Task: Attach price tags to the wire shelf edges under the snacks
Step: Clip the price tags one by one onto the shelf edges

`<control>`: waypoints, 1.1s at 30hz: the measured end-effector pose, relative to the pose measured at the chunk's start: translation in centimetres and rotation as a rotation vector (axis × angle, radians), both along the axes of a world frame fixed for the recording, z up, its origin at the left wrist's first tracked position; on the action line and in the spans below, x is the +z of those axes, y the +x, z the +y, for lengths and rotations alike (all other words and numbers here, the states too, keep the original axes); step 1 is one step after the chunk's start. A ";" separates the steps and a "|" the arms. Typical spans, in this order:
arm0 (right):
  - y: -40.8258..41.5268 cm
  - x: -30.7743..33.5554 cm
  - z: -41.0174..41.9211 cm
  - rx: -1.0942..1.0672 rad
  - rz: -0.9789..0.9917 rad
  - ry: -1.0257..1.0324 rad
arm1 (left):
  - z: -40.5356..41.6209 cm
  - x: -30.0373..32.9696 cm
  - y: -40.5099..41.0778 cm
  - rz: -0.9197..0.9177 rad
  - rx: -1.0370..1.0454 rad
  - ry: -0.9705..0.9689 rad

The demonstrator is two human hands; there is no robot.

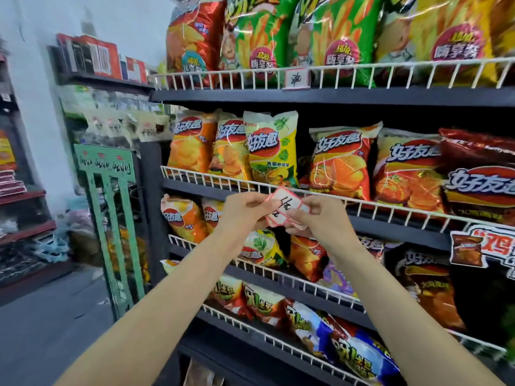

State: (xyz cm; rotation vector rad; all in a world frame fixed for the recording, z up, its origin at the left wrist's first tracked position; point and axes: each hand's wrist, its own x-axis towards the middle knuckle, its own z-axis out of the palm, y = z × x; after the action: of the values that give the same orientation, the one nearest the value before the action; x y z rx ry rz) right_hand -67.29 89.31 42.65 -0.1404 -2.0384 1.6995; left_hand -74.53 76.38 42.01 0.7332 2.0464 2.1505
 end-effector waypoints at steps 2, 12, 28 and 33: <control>-1.0 -0.3 -1.0 0.010 -0.020 0.000 | -0.9 -0.1 -1.3 0.009 -0.017 -0.021; -3.7 -0.6 -3.6 -0.253 0.015 0.119 | -3.2 -0.5 -5.1 -0.031 -0.156 -0.002; -3.6 -1.0 -4.6 -0.276 -0.052 0.178 | -3.9 -2.0 -5.9 0.031 -0.268 -0.058; -3.7 -1.2 -5.1 -0.263 -0.051 0.219 | -3.8 -2.2 -5.8 0.047 -0.189 -0.054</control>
State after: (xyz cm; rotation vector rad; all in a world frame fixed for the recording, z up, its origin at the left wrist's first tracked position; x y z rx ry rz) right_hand -70.97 84.24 41.45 -0.3643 -2.1210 1.3193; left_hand -80.35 72.57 39.78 0.9371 1.9599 1.9856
